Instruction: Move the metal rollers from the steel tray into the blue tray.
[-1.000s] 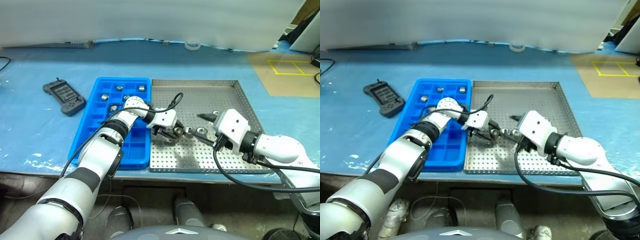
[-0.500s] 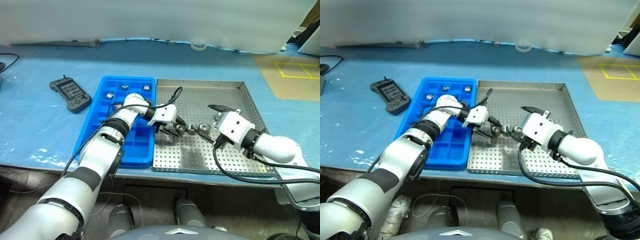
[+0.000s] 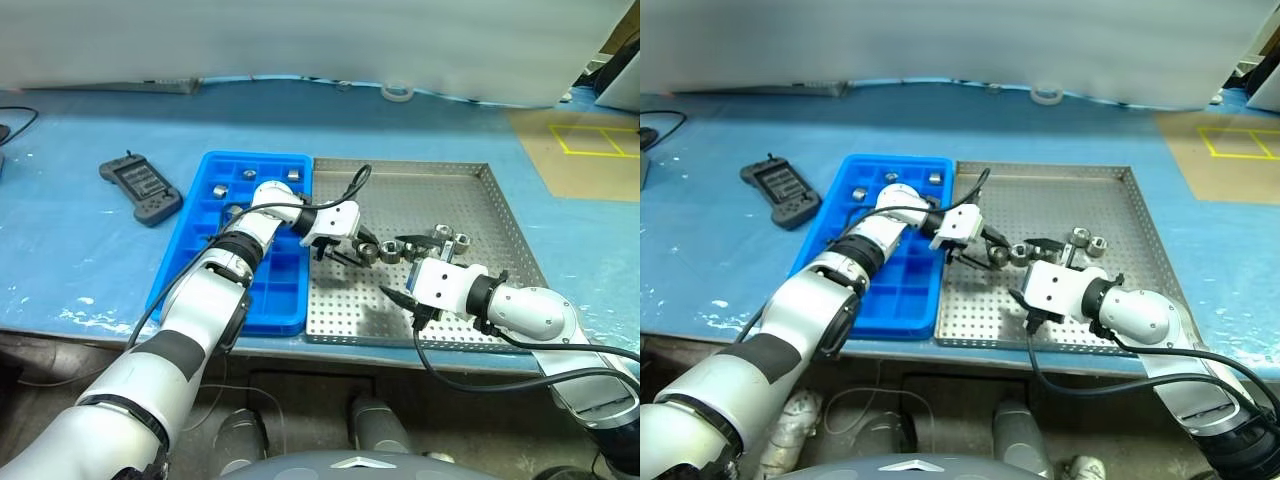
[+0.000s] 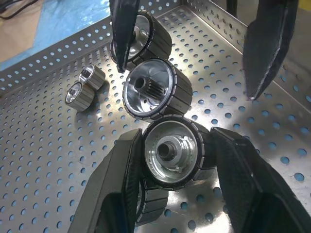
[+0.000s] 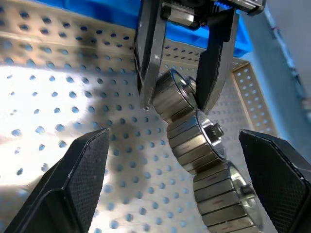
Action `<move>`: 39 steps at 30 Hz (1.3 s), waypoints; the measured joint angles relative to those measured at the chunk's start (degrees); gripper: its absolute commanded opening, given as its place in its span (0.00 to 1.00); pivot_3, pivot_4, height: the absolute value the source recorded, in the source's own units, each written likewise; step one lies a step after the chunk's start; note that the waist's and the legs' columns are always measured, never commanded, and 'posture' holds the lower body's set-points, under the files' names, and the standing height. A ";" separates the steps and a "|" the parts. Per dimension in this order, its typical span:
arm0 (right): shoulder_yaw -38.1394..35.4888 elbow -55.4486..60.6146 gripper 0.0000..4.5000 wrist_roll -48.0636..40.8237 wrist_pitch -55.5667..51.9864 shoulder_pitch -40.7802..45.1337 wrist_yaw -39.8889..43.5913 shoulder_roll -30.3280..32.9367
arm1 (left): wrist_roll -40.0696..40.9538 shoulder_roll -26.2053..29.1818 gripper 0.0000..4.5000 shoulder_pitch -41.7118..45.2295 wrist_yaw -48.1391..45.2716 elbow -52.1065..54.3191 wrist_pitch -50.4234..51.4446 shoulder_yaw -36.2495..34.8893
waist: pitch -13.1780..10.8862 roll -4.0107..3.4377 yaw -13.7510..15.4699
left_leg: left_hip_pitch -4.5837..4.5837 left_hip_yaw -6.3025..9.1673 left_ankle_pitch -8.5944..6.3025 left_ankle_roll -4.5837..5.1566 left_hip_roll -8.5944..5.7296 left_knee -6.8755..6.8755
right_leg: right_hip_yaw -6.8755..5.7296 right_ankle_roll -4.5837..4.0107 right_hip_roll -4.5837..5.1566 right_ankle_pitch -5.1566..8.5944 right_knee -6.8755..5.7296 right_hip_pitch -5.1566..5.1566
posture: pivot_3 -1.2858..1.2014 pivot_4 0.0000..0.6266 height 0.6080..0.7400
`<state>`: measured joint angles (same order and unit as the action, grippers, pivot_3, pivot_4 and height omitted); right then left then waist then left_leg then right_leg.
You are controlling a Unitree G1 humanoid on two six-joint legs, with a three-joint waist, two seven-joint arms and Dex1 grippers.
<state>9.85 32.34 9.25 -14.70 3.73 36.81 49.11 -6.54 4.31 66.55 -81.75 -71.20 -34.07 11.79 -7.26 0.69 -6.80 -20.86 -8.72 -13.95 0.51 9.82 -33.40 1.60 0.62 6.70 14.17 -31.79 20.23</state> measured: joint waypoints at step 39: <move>-15.72 -7.07 0.28 -0.01 2.12 -16.60 -0.70 -7.97 | 2.95 13.98 0.45 0.58 0.59 2.00 2.69 -4.49 | 0.00 0.00 -0.15 | 0.01 -0.08 -0.02 0.07 0.05 0.00 | -0.13 -0.09 0.03 0.05 0.01 0.02 | 0.34 0.24 1.00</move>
<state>-5.87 25.27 9.24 -12.58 -12.87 36.12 41.14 -3.59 18.29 67.13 -81.16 -69.21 -31.38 7.30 -7.26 0.69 -6.94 -20.85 -8.80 -13.97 0.58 9.87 -33.40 1.47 0.53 6.72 14.22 -31.78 20.25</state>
